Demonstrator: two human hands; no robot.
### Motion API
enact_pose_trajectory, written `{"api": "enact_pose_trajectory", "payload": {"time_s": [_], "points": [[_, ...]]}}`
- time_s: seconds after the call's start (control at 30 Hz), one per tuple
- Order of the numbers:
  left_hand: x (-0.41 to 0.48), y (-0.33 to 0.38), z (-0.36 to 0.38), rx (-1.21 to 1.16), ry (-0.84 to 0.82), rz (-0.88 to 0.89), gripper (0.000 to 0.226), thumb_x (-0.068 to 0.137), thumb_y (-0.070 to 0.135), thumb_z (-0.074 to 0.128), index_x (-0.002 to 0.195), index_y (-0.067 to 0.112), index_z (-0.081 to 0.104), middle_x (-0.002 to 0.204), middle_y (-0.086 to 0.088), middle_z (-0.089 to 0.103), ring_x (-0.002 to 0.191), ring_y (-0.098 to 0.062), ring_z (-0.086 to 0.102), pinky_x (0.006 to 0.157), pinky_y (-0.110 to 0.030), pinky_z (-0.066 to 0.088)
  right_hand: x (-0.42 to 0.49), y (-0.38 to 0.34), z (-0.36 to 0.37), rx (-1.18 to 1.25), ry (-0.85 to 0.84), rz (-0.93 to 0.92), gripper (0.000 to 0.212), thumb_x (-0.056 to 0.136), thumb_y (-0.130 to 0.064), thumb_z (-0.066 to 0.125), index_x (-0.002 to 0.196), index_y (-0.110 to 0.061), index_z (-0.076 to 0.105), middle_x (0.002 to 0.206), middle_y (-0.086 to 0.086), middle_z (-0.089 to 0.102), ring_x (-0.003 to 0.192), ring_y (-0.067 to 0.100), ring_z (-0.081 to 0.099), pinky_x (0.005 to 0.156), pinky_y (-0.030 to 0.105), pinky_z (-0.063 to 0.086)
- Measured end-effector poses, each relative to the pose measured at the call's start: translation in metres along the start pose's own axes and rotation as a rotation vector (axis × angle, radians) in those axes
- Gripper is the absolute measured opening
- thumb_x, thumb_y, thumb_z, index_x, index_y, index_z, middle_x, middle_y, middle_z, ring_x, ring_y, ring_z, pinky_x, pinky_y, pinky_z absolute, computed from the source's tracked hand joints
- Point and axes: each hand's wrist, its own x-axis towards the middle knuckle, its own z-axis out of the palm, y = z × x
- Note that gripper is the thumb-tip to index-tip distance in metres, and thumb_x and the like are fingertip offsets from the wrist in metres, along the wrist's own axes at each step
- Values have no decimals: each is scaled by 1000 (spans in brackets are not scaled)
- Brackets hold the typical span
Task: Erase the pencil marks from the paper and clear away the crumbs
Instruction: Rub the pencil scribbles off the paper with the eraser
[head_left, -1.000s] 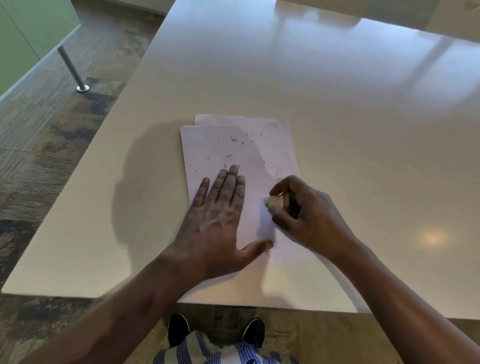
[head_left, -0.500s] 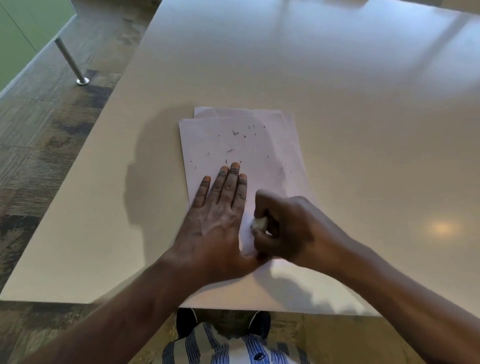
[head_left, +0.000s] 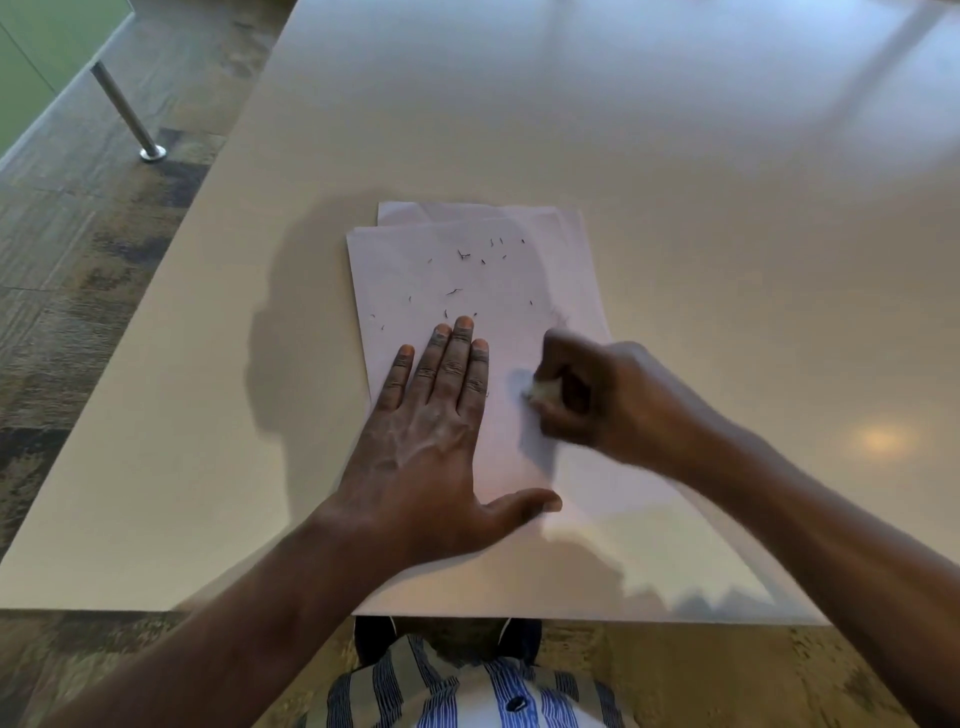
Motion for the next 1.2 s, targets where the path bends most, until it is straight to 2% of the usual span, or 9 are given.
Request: {"api": "enact_pose_trajectory", "payload": {"time_s": [0.1, 0.2, 0.3, 0.5, 0.67, 0.77, 0.9, 1.07, 1.2], "points": [[0, 1, -1, -6, 1, -3, 130, 72, 100, 10, 154, 8, -33, 161, -12, -42, 149, -23, -40, 127, -48, -10, 4, 9, -10, -84, 15, 19, 22, 88, -24, 75, 89, -18, 53, 62, -6, 54, 50, 11, 50, 48, 35, 45], [0, -1, 1, -16, 11, -4, 127, 74, 98, 10, 154, 9, -34, 161, -10, -43, 149, -21, -40, 127, -47, -10, -10, -7, -1, 78, -151, -129, 24, 86, -15, 77, 88, -13, 53, 62, -4, 56, 51, 8, 50, 50, 25, 41], [1, -1, 1, -16, 12, -5, 127, 74, 98, 10, 154, 9, -34, 161, -10, -43, 149, -20, -40, 127, -46, -10, -14, -7, -1, 88, -251, -166, 24, 88, -18, 77, 89, -14, 53, 65, -3, 58, 54, 12, 54, 51, 26, 45], [1, 0, 0, -1, 4, -12, 130, 72, 100, 9, 154, 9, -34, 161, -11, -42, 149, -22, -40, 127, -47, -11, 0, 16, -12, -58, 19, 19, 24, 86, -23, 77, 88, -18, 53, 61, -11, 52, 51, 7, 48, 51, 19, 39], [2, -1, 2, -13, 12, -6, 126, 76, 96, 14, 153, 9, -34, 160, -9, -44, 149, -20, -40, 127, -46, -11, -22, -11, 2, 137, -273, -169, 26, 87, -20, 79, 90, -12, 54, 69, -1, 61, 56, 12, 57, 51, 26, 45], [1, -1, 0, -3, 9, -8, 129, 72, 99, 9, 155, 8, -32, 162, -11, -41, 150, -22, -38, 127, -46, -12, -11, 3, -7, 20, -174, -101, 26, 86, -25, 79, 90, -16, 56, 66, -6, 58, 54, 8, 53, 51, 21, 44], [1, 0, 1, 9, 5, -10, 130, 72, 100, 9, 154, 8, -34, 161, -11, -43, 149, -23, -39, 127, -47, -11, -5, 16, -15, -59, -32, -32, 26, 84, -24, 79, 88, -19, 54, 63, -8, 54, 51, 7, 47, 50, 25, 43], [2, -1, 2, -23, 21, -5, 127, 74, 96, 13, 155, 9, -32, 161, -9, -43, 149, -20, -39, 127, -46, -12, -18, -6, 0, 99, -311, -237, 27, 85, -20, 79, 89, -10, 54, 67, -3, 59, 55, 14, 56, 51, 26, 45], [1, 0, 1, 2, 4, -9, 131, 71, 101, 10, 153, 9, -35, 161, -11, -44, 149, -22, -40, 127, -46, -13, 1, 20, -15, -77, -77, -75, 27, 85, -26, 79, 92, -19, 54, 66, -10, 54, 54, 7, 50, 54, 25, 43]]}}
